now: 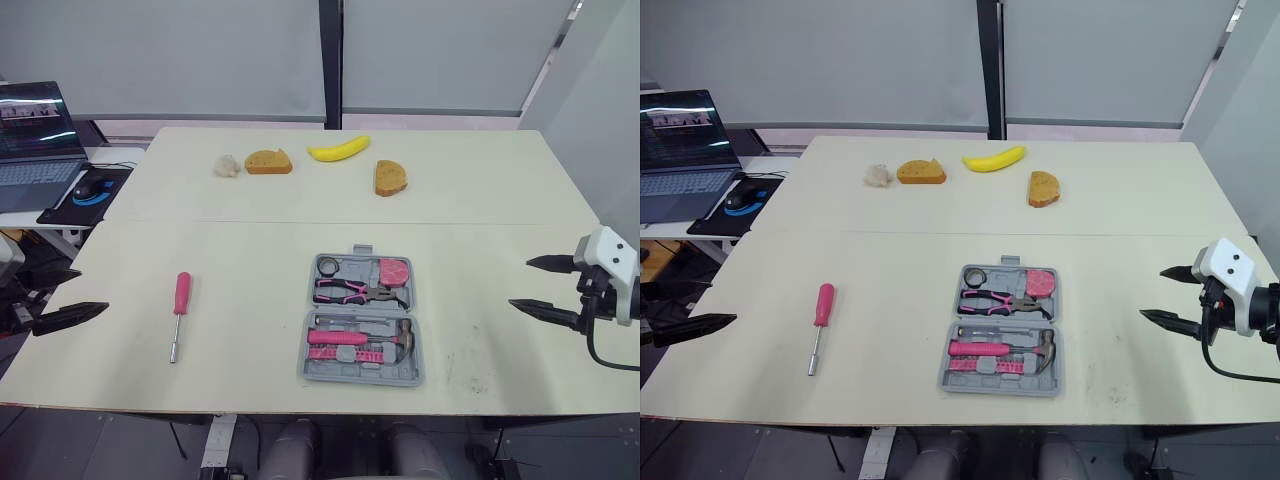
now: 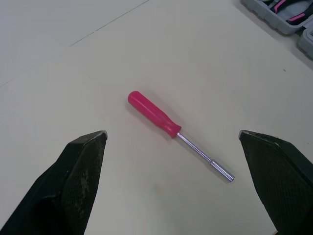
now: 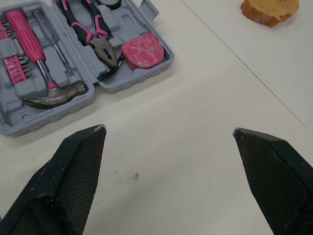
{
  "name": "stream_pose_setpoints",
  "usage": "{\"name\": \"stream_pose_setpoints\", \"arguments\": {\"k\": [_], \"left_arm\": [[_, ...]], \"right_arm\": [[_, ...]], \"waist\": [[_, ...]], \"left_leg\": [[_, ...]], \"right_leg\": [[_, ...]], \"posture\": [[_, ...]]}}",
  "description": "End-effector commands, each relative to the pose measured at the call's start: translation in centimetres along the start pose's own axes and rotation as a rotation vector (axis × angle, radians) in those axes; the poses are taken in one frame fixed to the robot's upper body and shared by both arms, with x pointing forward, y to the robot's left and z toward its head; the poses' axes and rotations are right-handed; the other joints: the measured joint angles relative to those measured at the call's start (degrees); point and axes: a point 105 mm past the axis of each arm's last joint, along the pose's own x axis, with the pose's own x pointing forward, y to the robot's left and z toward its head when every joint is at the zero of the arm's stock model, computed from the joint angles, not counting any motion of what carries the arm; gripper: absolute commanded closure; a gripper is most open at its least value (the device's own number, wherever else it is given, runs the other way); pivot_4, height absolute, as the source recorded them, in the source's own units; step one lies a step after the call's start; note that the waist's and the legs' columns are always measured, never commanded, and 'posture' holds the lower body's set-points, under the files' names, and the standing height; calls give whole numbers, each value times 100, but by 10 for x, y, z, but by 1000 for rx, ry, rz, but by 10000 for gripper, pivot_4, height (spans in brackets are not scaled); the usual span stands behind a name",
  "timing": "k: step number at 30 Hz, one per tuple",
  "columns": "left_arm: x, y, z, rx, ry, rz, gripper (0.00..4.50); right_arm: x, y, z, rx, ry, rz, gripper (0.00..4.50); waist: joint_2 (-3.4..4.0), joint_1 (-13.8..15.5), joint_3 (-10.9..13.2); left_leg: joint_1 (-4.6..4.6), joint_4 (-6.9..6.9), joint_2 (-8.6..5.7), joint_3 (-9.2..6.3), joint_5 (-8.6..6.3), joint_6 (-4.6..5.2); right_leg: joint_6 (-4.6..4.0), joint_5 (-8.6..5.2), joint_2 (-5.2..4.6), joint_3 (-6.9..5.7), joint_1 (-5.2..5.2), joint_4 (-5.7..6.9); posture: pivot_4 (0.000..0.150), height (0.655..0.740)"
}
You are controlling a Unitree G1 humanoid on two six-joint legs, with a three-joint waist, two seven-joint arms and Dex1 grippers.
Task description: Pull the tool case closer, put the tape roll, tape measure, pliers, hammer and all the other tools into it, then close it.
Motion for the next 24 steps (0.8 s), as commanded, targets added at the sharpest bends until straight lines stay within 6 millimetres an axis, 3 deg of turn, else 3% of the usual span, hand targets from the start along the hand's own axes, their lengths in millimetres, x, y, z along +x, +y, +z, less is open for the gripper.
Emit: {"name": "stream_pose_setpoints", "arguments": {"k": [1, 8, 14, 19, 24], "left_arm": [[3, -2, -3, -2, 29, 16, 0], [0, -29, -31, -55, 77, 1, 0], [-11, -63, -65, -103, 156, -4, 0], [-15, -82, -74, -130, 161, -2, 0], [-9, -77, -69, -73, 168, -8, 0]], "right_arm": [[11, 5, 27, -68, -113, 25, 706], [45, 39, 103, -125, -386, 199, 706], [51, 77, 174, -203, -633, 356, 706], [53, 91, 184, -195, -658, 407, 706], [59, 90, 171, -190, -616, 376, 706]], "waist": [[0, -19, 0], [3, -68, 2], [0, -50, 3], [-32, 129, -14], [-34, 184, -15]], "left_leg": [[0, 0, 0, 0, 0, 0], [-7, -8, 6, 4, 0, 0], [-8, -7, 5, 7, -2, -4], [-10, -4, 2, 0, -3, -5], [-8, -1, 2, -3, -3, -5]], "right_leg": [[0, 0, 0, 0, 1, 1], [-4, -1, 4, 9, -1, 8], [-4, -1, 1, 13, -26, 2], [-5, -1, -3, 4, -18, -5], [-7, -2, -4, -1, -15, -5]], "posture": [[1500, 7400], [1500, 7400], [1500, 7400], [1500, 7400], [1500, 7400]]}}
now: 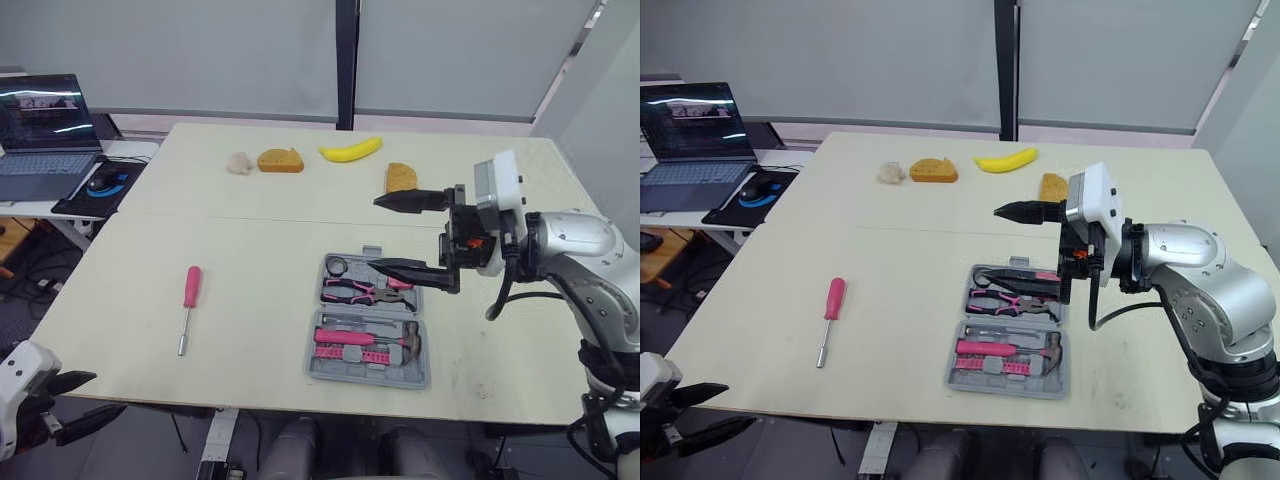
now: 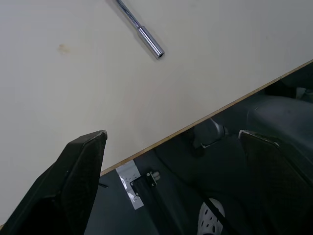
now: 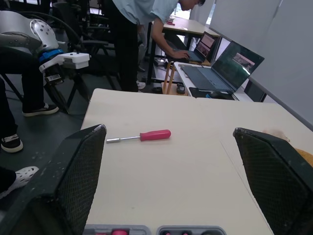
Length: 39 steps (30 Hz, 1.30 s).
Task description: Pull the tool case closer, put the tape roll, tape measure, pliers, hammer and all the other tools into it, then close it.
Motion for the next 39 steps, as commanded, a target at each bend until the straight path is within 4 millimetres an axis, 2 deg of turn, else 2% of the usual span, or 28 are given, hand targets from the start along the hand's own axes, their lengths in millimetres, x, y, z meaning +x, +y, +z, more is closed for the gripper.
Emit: {"name": "stream_pose_setpoints", "arguments": {"k": [1, 3, 7, 11, 15, 21, 26, 29, 34, 39], "left_arm": [[-1, 10, 26, 121, -31, 13, 0], [2, 16, 37, 185, -30, 8, 0], [12, 37, 63, 475, 64, -42, 0], [29, 58, 78, 705, 153, -49, 0], [47, 68, 85, 936, 259, -96, 0], [77, 70, 98, 1226, 332, -148, 0], [102, 66, 109, 1361, 341, -156, 0], [108, 68, 110, 1406, 364, -155, 0], [117, 71, 96, 1512, 444, -171, 0], [130, 70, 105, 1649, 434, -145, 0]], "right_arm": [[-3, 2, 2, -46, 7, -25, 706], [-3, 3, 0, -39, 12, -37, 706], [-5, 4, -6, -34, 32, -70, 706], [-6, 6, -11, -38, 55, -85, 706], [-8, 6, -13, -34, 62, -119, 706], [-11, 8, -14, -26, 69, -159, 706], [-12, 10, -15, -22, 77, -184, 706], [-13, 10, -15, -21, 83, -198, 706], [-14, 11, -16, -19, 95, -206, 706], [-14, 10, -17, -19, 99, -204, 706]], "waist": [[1, -5, 1], [0, 2, 0], [3, -31, 2], [6, -65, 3], [-1, -129, 4], [-3, -202, 4], [-7, -227, 6], [-13, -233, 9], [-17, -259, 12], [-46, -226, 29]], "left_leg": [[0, 0, 0, 0, 0, 0], [0, 0, 0, 0, 0, 0], [1, -1, -2, 0, 1, -1], [-2, -5, -8, 5, 0, -1], [-4, -5, -11, 7, 0, -1], [-9, -2, -13, 6, 1, 0], [-9, 5, -14, 6, 1, 1], [-9, 10, -14, 5, 1, 1], [-6, 12, -15, 15, 1, 1], [-8, 25, -16, 14, 2, 1]], "right_leg": [[0, 0, 0, 0, 0, 1], [-1, -1, 1, -1, -2, 4], [-2, 1, 2, 0, -4, 3], [0, 3, 0, 5, -9, 4], [2, 5, 4, 3, -15, 10], [7, 6, 8, -5, -5, 20], [15, 9, 18, -15, 12, 24], [17, 9, 20, -17, 12, 34], [19, 7, 21, -14, -2, 61], [30, 1, 21, -14, -6, 88]], "posture": [[1500, 7400], [1500, 7400], [1500, 7400], [1500, 7400], [1500, 7400], [1500, 7400], [1500, 7400], [1500, 7400], [1500, 7400], [1500, 7400]]}}
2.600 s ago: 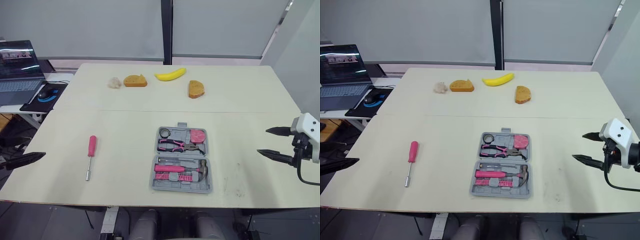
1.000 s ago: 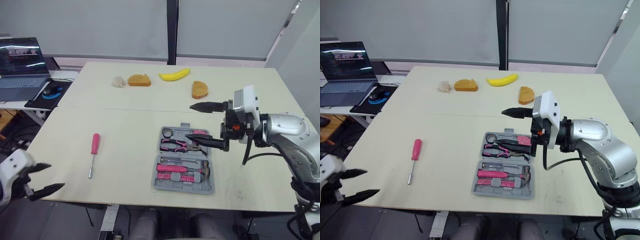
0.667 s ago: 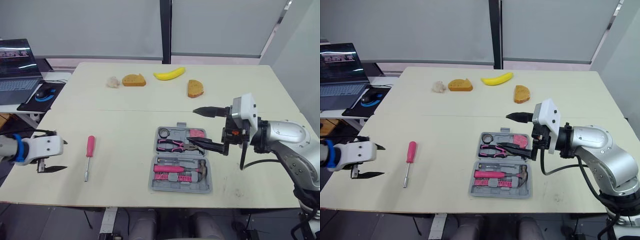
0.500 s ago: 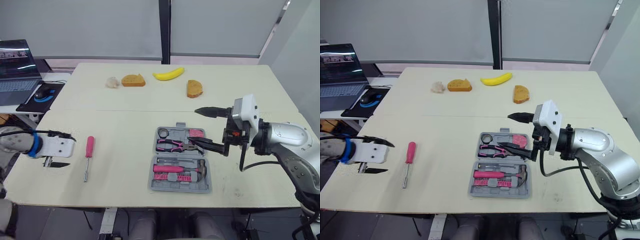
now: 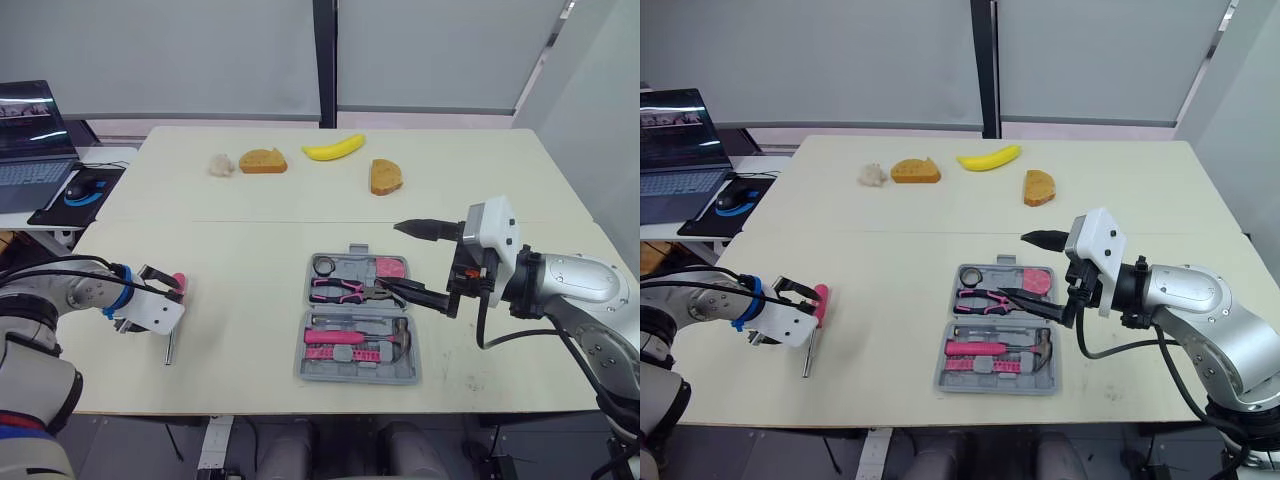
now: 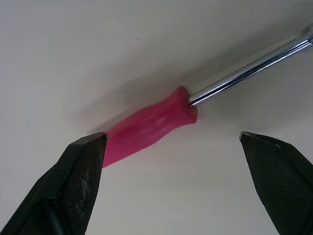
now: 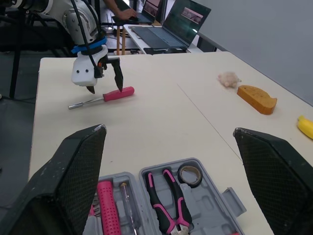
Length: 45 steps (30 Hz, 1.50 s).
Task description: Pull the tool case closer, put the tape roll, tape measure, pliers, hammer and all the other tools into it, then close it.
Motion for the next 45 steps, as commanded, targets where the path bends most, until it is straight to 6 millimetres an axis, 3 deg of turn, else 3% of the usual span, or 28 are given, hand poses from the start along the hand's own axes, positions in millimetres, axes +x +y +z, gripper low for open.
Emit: {"name": "stream_pose_setpoints", "arguments": {"k": [1, 10, 13, 22, 24, 30, 38, 45], "left_arm": [[-1, 15, -1, 76, 22, 54, 0], [8, 20, 5, 94, 16, 59, 0], [9, 18, 5, 74, 13, 47, 5661], [9, 19, 13, 46, -40, 49, 36225], [8, 19, 13, 39, -46, 49, 40203], [1, 22, 15, -23, -90, 57, 40190], [-14, 35, 28, -271, -268, 61, 40190], [-23, 46, 55, -640, -411, 50, 40190]], "right_arm": [[-3, 0, 12, -46, -28, -10, 706], [-1, -1, 11, -51, -21, -15, 706], [-1, -2, 12, -53, -19, -17, 0], [-1, -4, 9, -51, -7, -15, 0], [-1, -4, 10, -51, -9, -14, 0], [1, -3, 11, -53, -13, -11, 0], [0, -1, 9, -46, -8, -14, 0], [1, 2, 5, -43, 0, -8, 0]], "waist": [[-14, 12, 8], [-22, 11, 13], [-22, 11, 12], [-23, 13, 13], [-23, 7, 13], [-24, -1, 14], [-24, -12, 13], [-22, -66, 13]], "left_leg": [[0, 3, -2, 0, 0, 0], [2, 4, -8, 3, 0, 0], [4, 4, -8, 4, 0, 0], [2, 6, -9, 4, 1, 0], [2, 6, -7, 3, 1, 0], [2, 6, -6, 4, 1, 0], [0, 7, -5, 4, 1, 0], [0, 7, 0, -1, 1, 0]], "right_leg": [[5, -3, 0, 0, 0, 4], [10, -6, -2, 1, -1, 11], [10, -6, -2, 2, 0, 12], [10, -6, -2, 1, 0, 13], [10, -6, -3, 1, 0, 13], [10, -6, -3, 1, -3, 13], [9, -6, -4, 2, -7, 15], [6, -6, -6, 11, -8, 16]], "posture": [[1500, 7400], [1500, 7400], [1500, 7400], [1500, 7400], [1500, 7400], [1500, 7400], [1500, 7400], [1500, 7400]]}}
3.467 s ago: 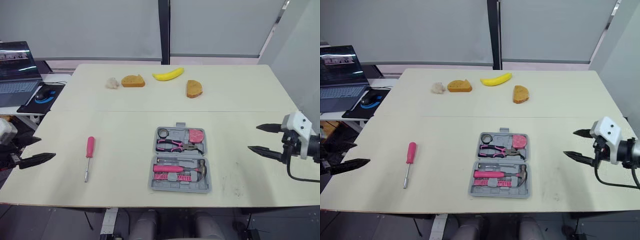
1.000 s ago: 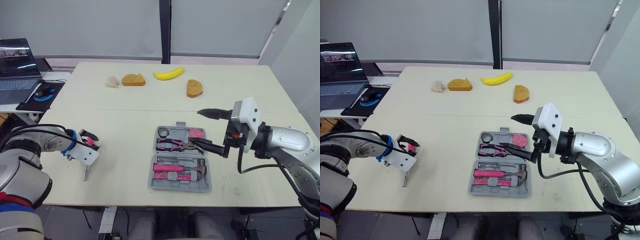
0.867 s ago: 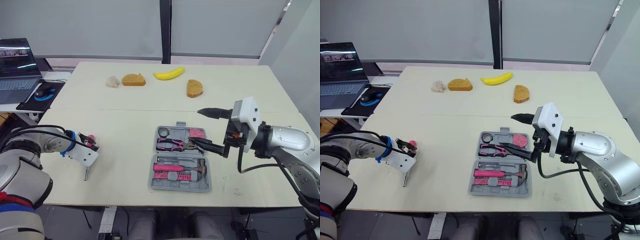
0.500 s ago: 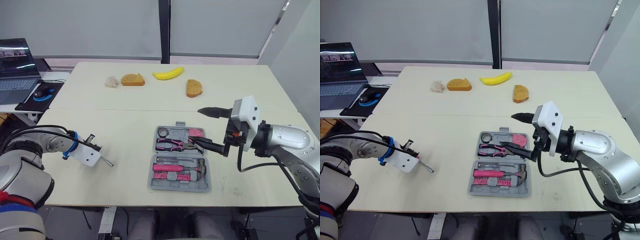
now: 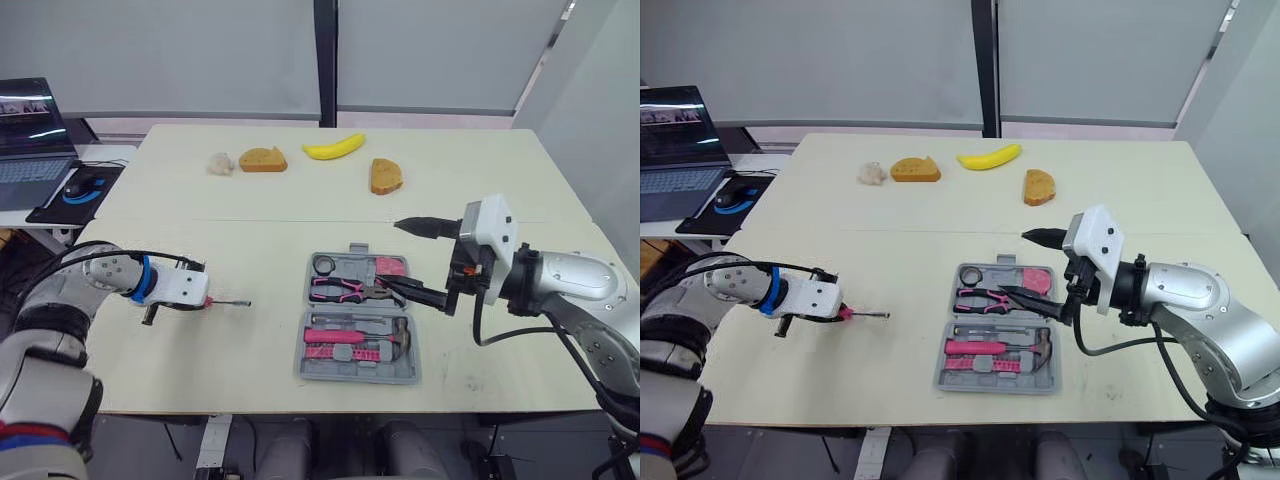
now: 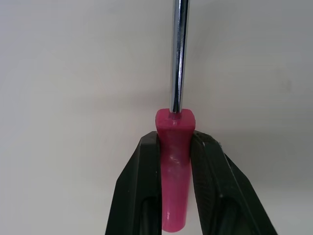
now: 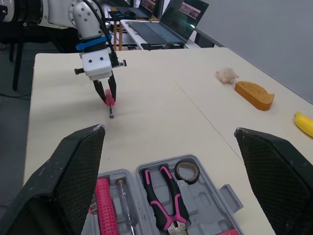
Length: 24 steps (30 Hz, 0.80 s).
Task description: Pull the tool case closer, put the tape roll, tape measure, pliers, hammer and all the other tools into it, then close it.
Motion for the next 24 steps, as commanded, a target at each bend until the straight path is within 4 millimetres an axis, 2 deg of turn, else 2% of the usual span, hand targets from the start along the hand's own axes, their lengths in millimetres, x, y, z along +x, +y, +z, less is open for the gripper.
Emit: {"name": "stream_pose_setpoints", "arguments": {"k": [1, 3, 7, 10, 13, 17, 21, 24], "left_arm": [[-9, 5, 24, -190, -68, 52, 40190], [-8, 1, 35, -338, -90, 71, 40190], [-6, -11, 40, -564, -23, 85, 40190], [4, -21, 45, -822, -30, 108, 40190], [13, -29, 52, -981, -56, 121, 40190], [23, -33, 54, -1107, -54, 166, 40190], [49, -30, 69, -1200, -86, 207, 40190], [59, -28, 82, -1210, -116, 189, 40190]], "right_arm": [[-1, 3, 8, -46, -20, -2, 0], [0, 3, 8, -46, -21, -5, 0], [0, 4, 7, -44, -22, -7, 0], [0, 5, 6, -43, -20, -10, 0], [-1, 6, 3, -41, -8, -9, 0], [-2, 9, -2, -38, 14, 5, 0], [-7, 20, -20, -59, 110, 64, 0], [-12, 25, -27, -55, 153, 92, 0]], "waist": [[1, -17, 0], [1, -27, 0], [1, -30, 0], [2, -23, -1], [1, 9, -1], [1, 44, -1], [11, 102, -7], [17, 179, -10]], "left_leg": [[0, 0, 0, 0, 0, 0], [0, 0, 1, -5, 0, 0], [2, 1, 3, -9, 0, 0], [3, 1, 2, -7, 0, 0], [4, 3, 2, -9, 0, 0], [9, 2, 3, -10, 0, 0], [16, 3, -3, -7, 0, 0], [17, 5, -7, -9, 0, 0]], "right_leg": [[0, 0, 0, 5, 0, 0], [0, 0, 0, 10, 1, 0], [-2, -1, 4, 8, 4, 1], [-2, -1, 4, 6, 7, 0], [-2, -2, 4, 5, 12, -1], [-4, -3, 1, 10, 18, -4], [-4, -3, -8, 9, 33, -14], [-3, -2, -12, 7, 42, -27]], "posture": [[1500, 7400], [1500, 7400], [1500, 7400], [1500, 7400], [1500, 7400], [1500, 7400], [1500, 7400], [1500, 7400]]}}
